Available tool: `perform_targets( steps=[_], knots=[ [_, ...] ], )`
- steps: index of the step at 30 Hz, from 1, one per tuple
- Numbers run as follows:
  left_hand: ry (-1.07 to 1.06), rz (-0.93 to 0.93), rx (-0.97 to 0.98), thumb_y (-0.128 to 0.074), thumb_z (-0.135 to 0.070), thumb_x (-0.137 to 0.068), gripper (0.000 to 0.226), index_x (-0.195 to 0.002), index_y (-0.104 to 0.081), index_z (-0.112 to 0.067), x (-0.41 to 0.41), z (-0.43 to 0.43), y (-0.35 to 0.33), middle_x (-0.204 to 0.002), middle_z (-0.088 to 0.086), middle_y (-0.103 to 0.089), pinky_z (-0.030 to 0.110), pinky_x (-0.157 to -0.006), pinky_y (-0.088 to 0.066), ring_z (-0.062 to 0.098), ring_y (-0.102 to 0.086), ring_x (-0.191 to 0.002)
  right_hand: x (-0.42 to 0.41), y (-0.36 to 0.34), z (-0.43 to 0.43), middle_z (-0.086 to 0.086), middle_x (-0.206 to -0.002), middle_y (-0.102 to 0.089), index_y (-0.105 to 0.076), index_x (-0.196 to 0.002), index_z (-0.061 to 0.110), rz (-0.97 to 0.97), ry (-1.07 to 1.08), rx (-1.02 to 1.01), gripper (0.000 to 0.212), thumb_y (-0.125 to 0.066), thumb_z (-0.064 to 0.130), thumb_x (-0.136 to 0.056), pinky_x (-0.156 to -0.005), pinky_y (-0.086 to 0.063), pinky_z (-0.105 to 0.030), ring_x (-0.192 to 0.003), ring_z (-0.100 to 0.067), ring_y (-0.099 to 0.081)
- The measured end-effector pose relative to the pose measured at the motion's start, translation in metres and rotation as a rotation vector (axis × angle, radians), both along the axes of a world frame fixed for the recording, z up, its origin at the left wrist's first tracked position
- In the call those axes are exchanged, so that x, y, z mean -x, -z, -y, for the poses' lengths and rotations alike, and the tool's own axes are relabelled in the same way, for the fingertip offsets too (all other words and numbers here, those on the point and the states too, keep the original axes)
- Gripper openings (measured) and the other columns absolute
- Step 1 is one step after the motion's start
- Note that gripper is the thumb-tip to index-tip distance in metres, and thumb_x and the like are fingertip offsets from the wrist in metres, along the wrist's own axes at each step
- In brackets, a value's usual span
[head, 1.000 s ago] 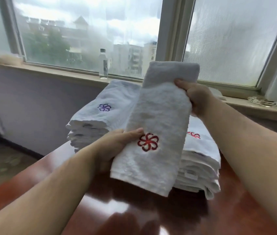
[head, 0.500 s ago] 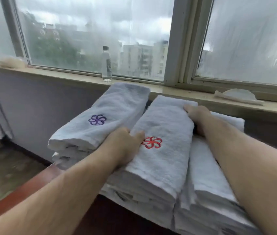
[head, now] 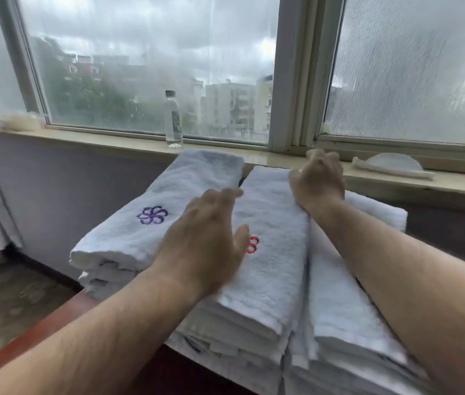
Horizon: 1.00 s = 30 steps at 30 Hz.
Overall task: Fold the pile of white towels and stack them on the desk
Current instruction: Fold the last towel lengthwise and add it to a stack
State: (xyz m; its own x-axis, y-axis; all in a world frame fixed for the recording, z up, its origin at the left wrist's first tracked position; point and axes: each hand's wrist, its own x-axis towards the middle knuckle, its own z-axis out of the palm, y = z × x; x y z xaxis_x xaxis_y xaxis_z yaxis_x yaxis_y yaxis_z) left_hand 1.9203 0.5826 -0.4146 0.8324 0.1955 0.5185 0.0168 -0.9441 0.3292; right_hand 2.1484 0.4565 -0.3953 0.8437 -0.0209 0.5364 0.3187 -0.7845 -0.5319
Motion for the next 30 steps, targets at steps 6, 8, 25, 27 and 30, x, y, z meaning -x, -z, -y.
perform_targets(
  steps=[6,8,25,27,30],
  knots=[
    [0.061,-0.432,0.060,-0.040,-0.090,-0.076,0.108,-0.160,-0.004,-0.032,-0.016,0.008,0.030,-0.168,-0.010,-0.006,0.032,-0.124,-0.006,0.008,-0.006,-0.153,0.003,0.013,-0.007,-0.010,-0.160,-0.039,-0.046,-0.150,0.016,-0.411,-0.337,0.376,0.058,-0.030,0.050,-0.105,-0.122,-0.023,-0.043,-0.147,-0.032,-0.033],
    [0.050,-0.423,0.073,-0.040,-0.092,-0.074,0.111,-0.160,-0.002,-0.032,-0.017,0.007,0.035,-0.168,-0.011,-0.004,0.036,-0.126,-0.007,0.008,-0.004,-0.154,0.008,0.013,-0.001,-0.010,-0.163,-0.033,-0.039,-0.154,0.015,-0.421,-0.375,0.365,0.058,-0.029,0.048,-0.107,-0.124,-0.018,-0.042,-0.149,-0.030,-0.028],
    [0.051,-0.287,0.054,-0.044,-0.059,-0.098,0.071,-0.156,-0.030,-0.020,0.125,0.078,0.021,-0.163,0.002,-0.031,0.042,-0.122,-0.023,0.019,-0.026,-0.150,0.229,0.006,0.178,-0.007,-0.149,-0.053,-0.053,-0.144,0.020,-0.439,-0.198,0.269,0.056,-0.062,0.047,-0.095,-0.110,-0.040,-0.031,-0.134,-0.025,-0.051],
    [0.084,-0.258,0.073,-0.049,-0.056,-0.098,0.069,-0.155,-0.034,-0.021,0.139,0.090,0.015,-0.161,0.001,-0.035,0.041,-0.121,-0.025,0.019,-0.028,-0.149,0.246,0.006,0.187,-0.007,-0.146,-0.055,-0.055,-0.141,0.021,-0.404,-0.187,0.277,0.054,-0.062,0.046,-0.093,-0.102,-0.043,-0.029,-0.128,-0.024,-0.055],
    [0.132,-0.221,0.104,-0.052,-0.052,-0.097,0.062,-0.151,-0.040,-0.024,0.152,0.104,0.016,-0.157,0.000,-0.039,0.042,-0.120,-0.027,0.019,-0.030,-0.147,0.263,0.006,0.196,-0.005,-0.141,-0.059,-0.058,-0.138,0.022,-0.354,-0.180,0.336,0.051,-0.062,0.044,-0.092,-0.094,-0.044,-0.027,-0.123,-0.023,-0.058]
  ],
)
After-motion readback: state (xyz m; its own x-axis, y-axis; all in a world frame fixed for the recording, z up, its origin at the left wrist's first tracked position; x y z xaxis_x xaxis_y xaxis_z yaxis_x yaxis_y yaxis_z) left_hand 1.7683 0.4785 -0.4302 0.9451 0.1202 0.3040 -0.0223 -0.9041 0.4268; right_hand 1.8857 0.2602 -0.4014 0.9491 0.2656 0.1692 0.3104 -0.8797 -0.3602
